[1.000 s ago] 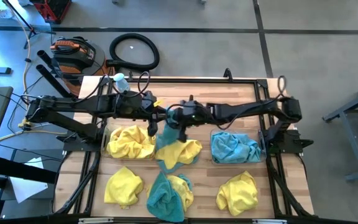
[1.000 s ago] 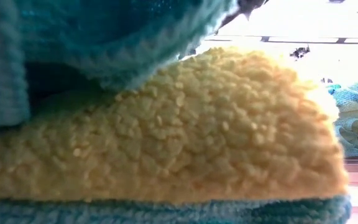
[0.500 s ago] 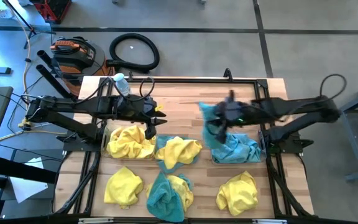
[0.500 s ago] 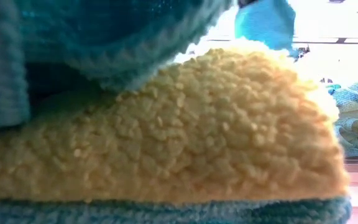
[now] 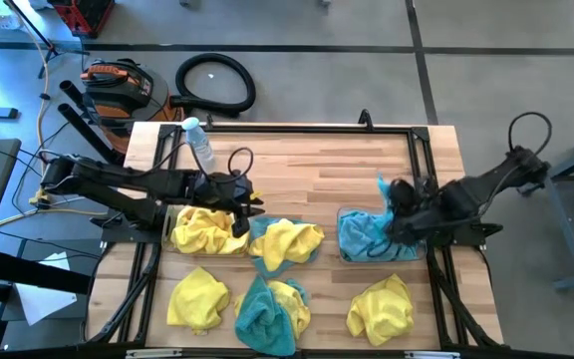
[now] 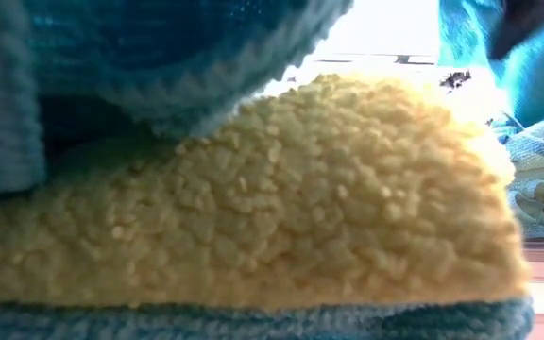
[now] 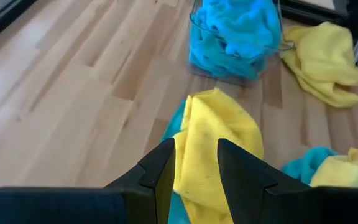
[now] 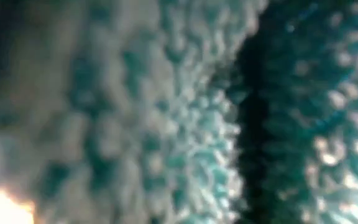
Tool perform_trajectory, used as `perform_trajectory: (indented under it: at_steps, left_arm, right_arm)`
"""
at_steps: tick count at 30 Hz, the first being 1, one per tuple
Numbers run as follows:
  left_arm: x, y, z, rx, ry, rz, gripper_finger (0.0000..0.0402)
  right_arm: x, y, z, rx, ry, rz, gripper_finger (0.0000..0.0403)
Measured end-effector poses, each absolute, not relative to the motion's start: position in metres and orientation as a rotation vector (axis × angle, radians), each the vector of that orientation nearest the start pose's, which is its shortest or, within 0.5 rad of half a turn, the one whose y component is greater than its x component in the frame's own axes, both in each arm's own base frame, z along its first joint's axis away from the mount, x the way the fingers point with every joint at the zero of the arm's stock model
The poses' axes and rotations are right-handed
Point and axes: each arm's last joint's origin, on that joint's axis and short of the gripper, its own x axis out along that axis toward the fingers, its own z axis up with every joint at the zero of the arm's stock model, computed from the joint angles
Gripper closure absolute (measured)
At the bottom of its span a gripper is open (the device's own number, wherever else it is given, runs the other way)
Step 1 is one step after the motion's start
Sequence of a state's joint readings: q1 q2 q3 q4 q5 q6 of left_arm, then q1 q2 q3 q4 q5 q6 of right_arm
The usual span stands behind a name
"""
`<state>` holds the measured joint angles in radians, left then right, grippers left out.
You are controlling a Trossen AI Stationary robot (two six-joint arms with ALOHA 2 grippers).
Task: Sort microfiber towel by color & place in baskets
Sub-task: Put the blue microfiber cloth into the right transparent bin
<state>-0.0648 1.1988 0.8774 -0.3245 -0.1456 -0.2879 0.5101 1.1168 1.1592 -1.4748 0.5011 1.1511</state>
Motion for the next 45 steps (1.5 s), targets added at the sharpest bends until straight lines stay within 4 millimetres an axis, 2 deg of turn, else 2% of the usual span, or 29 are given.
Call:
perform_trajectory:
  at_steps: [5,10,13,15,18,27,33,40,45]
  left_arm:
    - [0.251,-0.019,0.261,-0.216,0.624,0.178,0.0291]
    - [0.249,-0.026,0.259,-0.228,0.615,0.223,0.0291]
    - [0.249,-0.030,0.259,-0.218,0.609,0.224,0.0291]
    - [0.248,-0.032,0.259,-0.210,0.604,0.229,0.0291]
    - [0.248,-0.035,0.260,-0.200,0.601,0.233,0.0291]
    - [0.247,-0.040,0.260,-0.185,0.595,0.239,0.0291]
    - [0.247,-0.040,0.260,-0.184,0.595,0.240,0.0291]
    - [0.247,-0.040,0.260,-0.183,0.597,0.240,0.0291]
    - [0.247,-0.040,0.259,-0.183,0.598,0.241,0.0291]
  right_arm:
    - [0.143,0.077,0.267,0.385,1.074,-0.710,0.0402]
    - [0.143,0.089,0.219,0.552,1.087,-0.586,0.0402]
    - [0.141,0.090,0.202,0.586,1.100,-0.543,0.0401]
    - [0.140,0.090,0.199,0.607,1.120,-0.538,0.0393]
    - [0.142,0.091,0.207,0.619,1.112,-0.526,0.0369]
    - [0.143,0.091,0.258,0.572,1.065,-0.512,0.0272]
    - [0.139,0.087,0.284,0.549,1.082,-0.533,0.0235]
    - [0.131,0.082,0.306,0.548,1.100,-0.580,0.0233]
    - [0.135,0.080,0.307,0.481,0.995,-0.597,0.0268]
